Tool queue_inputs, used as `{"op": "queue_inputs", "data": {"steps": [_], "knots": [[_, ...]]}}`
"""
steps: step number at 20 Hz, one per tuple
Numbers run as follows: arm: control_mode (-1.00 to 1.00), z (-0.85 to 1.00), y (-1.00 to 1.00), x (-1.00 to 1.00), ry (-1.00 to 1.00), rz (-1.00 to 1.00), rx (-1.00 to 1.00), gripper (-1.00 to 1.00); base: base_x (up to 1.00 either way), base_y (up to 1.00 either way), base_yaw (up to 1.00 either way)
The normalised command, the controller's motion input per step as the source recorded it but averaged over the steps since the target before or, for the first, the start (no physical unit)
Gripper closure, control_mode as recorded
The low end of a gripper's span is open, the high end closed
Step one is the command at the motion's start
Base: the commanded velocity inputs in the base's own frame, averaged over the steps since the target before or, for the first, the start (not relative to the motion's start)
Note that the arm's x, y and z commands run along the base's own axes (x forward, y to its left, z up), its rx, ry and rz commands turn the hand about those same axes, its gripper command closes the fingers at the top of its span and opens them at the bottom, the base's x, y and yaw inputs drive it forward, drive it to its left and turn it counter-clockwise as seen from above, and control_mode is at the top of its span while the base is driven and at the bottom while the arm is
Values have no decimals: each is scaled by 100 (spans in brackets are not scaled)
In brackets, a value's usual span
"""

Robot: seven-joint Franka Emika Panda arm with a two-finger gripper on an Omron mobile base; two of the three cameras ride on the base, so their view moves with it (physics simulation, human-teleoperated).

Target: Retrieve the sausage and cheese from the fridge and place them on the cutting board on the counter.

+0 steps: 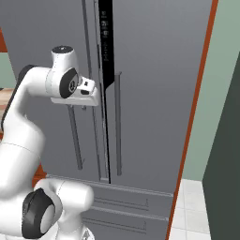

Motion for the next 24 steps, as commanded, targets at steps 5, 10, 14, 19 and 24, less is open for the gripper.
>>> {"op": "queue_inputs", "data": {"steps": [5,10,14,19,24], "knots": [[-100,-7,0,-15,-3,0,0,-100,0,0,0],[-100,-14,9,-28,-19,0,-2,-100,0,0,0],[-100,-12,16,-21,-14,-1,-3,-100,0,0,0],[-100,-15,23,-5,-13,-10,-2,-100,0,0,0],[-100,-15,15,20,-15,-18,-2,-100,0,0,0]]}}
